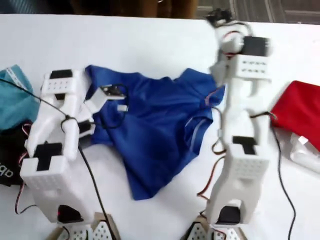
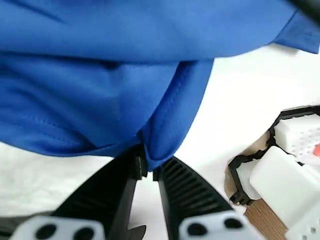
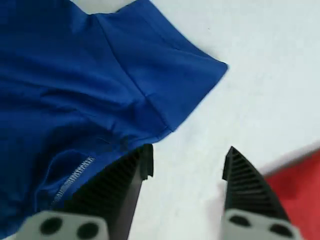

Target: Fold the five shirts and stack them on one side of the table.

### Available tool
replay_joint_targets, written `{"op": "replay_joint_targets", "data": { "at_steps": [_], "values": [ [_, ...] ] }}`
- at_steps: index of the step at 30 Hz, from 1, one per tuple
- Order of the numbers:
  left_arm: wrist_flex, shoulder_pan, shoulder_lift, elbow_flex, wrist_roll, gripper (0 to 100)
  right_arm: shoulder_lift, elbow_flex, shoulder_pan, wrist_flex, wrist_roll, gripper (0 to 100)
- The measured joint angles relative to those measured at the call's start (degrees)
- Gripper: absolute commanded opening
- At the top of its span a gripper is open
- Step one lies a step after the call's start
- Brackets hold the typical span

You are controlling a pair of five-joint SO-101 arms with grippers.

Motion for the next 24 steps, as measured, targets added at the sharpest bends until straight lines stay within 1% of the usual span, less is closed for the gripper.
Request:
{"op": "replay_joint_targets", "data": {
  "at_steps": [2, 6, 8, 11, 14, 16, 18, 20, 22, 24],
  "values": [
    [0.0, 0.0, 0.0, 0.0, 0.2, 3, 2.5, 0.0, -2.8, 0.0, -5.5, 23.3],
    [0.0, 0.0, 1.5, 0.0, 1.4, 3, 7.6, 0.0, -7.0, 0.0, -19.4, 23.3],
    [0.0, 0.0, 2.4, 0.0, 1.8, 3, 9.7, 0.0, -8.4, 0.0, -23.6, 23.3],
    [0.0, 0.0, 3.4, 0.2, 1.8, 3, 13.9, 0.0, -10.0, 0.0, -25.1, 23.3],
    [0.0, 0.0, 4.0, 0.2, 1.8, 3, 19.4, 0.0, -8.9, -1.7, -25.4, 21.4],
    [0.0, 0.0, 4.0, 0.2, 1.8, 3, 22.8, 0.0, -6.9, -4.7, -25.4, 13.4],
    [0.0, 0.0, 4.0, 0.2, 1.8, 3, 24.7, -0.4, -4.4, -6.9, -25.5, 0.9],
    [0.0, 0.0, 4.0, 0.2, 1.8, 3, 25.9, -2.2, -2.0, -7.6, -25.5, 4.2],
    [0.0, 0.0, 4.0, 0.2, 1.8, 3, 27.2, -4.4, 0.4, -7.8, -25.5, 1.3],
    [0.0, 0.0, 4.0, 0.2, 1.8, 3, 28.7, -6.8, 1.6, -7.8, -25.5, 2.1]
  ]
}}
